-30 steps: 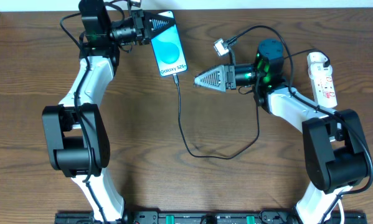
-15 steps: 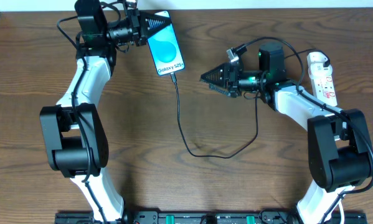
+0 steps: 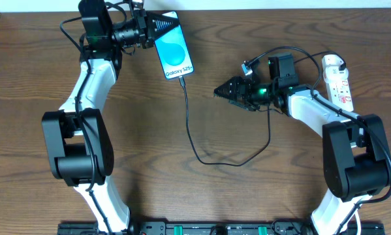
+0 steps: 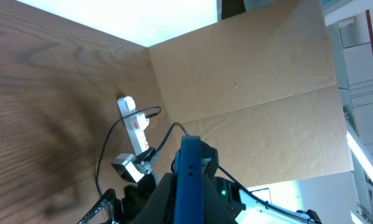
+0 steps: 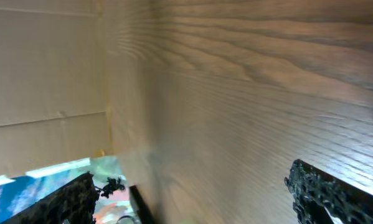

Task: Plug charger to phone and switch on socket
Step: 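Lower the plugged-in phone toward the table center with the left gripper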

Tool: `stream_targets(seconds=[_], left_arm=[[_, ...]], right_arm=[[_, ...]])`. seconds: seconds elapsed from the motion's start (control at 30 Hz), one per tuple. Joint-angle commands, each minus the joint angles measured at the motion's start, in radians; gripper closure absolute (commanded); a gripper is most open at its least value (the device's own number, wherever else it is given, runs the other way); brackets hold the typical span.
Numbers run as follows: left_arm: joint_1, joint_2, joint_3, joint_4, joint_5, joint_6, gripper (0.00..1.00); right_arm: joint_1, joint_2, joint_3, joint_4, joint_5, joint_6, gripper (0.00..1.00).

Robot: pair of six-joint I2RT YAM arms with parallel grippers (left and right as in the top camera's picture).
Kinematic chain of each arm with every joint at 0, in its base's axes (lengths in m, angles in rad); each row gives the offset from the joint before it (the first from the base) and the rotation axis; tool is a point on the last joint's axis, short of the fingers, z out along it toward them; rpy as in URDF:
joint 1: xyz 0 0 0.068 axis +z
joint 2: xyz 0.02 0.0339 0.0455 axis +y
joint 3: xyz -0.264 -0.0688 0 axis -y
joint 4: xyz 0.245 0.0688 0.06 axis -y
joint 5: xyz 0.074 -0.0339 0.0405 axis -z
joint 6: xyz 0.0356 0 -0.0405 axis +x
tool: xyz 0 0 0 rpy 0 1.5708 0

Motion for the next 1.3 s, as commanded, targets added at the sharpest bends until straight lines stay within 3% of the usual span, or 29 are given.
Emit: stream_targets(seconds=[0.0,0.27,0.57,0.87,1.13,1.27], left_arm=[[0.004,-0.029,-0.003,0.005,0.005,0.003,0.93],[0.003,-0.028,-0.003,-0.075,-0.002,0.07,0.93],[-0.061,-0.027,-0.004,-0.496,-0.122,0.38,0.93],[-0.216,-0.02,-0.004,-0.87,-0.406,0.697,0.93],[-0.351,0.006,-0.012,-0.91,-0.616,0.714,0.93],[-0.392,0.02,-0.016,-0.904,-0.643,0.713,0.93]], right_arm=[[-0.007,-0.039,0.022,-0.063,0.121,-0.075,0.03],[-0.007,-0.168,0.069,-0.295,0.459,-0.158,0.01],[-0.007,-0.346,0.069,-0.375,0.802,-0.127,0.01],[-0.007,-0.393,0.069,-0.375,0.87,-0.14,0.01],[-0.007,-0.393,0.069,-0.377,0.871,-0.143,0.01],[-0.007,-0.393,0.069,-0.38,0.871,-0.143,0.01]])
